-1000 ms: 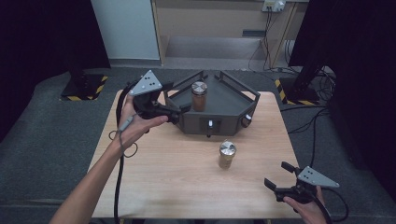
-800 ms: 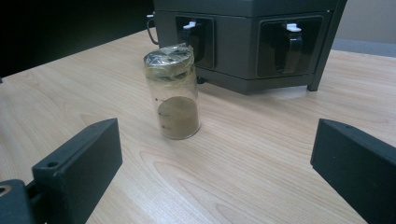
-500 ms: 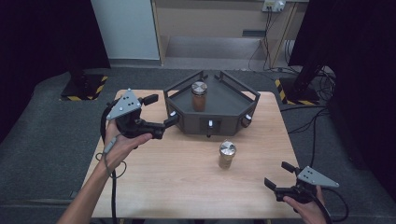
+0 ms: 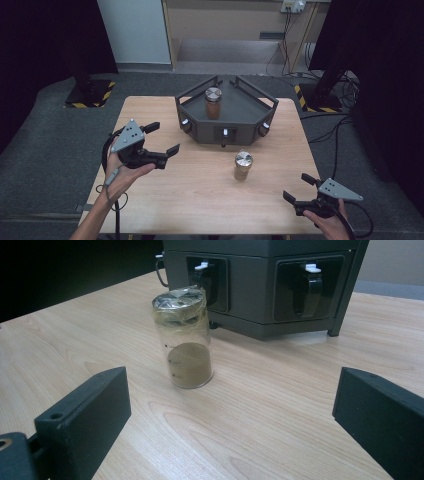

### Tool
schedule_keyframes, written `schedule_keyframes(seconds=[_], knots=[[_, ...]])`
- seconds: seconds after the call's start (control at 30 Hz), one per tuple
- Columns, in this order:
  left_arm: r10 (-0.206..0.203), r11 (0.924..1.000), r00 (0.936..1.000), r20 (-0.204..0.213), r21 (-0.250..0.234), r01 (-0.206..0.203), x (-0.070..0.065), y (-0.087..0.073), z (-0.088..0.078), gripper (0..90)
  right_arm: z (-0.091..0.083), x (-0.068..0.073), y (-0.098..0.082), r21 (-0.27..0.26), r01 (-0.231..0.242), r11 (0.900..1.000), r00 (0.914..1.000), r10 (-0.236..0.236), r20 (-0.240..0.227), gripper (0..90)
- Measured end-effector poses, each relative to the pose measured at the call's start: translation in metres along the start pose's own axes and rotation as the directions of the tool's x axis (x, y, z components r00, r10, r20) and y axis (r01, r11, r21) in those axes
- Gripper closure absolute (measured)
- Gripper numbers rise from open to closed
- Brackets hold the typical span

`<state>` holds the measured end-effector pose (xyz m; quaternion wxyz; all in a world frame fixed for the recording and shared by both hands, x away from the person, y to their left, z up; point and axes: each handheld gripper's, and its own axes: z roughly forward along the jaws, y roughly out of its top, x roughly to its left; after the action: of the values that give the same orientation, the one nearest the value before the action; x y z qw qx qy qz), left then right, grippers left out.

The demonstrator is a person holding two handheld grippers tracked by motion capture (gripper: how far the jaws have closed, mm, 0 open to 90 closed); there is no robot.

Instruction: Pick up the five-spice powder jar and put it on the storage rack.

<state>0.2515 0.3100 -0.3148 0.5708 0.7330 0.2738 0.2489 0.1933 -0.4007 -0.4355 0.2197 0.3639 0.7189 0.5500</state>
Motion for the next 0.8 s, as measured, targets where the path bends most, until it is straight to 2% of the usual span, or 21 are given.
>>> schedule_keyframes(seconds=[0.27,0.6,0.8], knots=[[-0.037,0.9987,0.9992,-0.017,0.036,0.038,-0.001,-0.023,-0.014,5.2,0.000,0.000,0.000,0.002,-0.003,1.000,1.0000,0.003,0.003,2.6],[-0.039,0.9952,0.9978,-0.055,0.088,0.043,-0.003,-0.043,-0.026,4.6,0.000,0.001,0.000,0.001,-0.002,1.000,1.0000,0.002,0.006,2.6],[-0.065,0.9920,0.9957,-0.067,0.104,0.071,-0.003,-0.056,-0.033,4.4,0.000,0.001,0.000,0.003,-0.003,1.000,1.0000,0.003,0.007,2.6]])
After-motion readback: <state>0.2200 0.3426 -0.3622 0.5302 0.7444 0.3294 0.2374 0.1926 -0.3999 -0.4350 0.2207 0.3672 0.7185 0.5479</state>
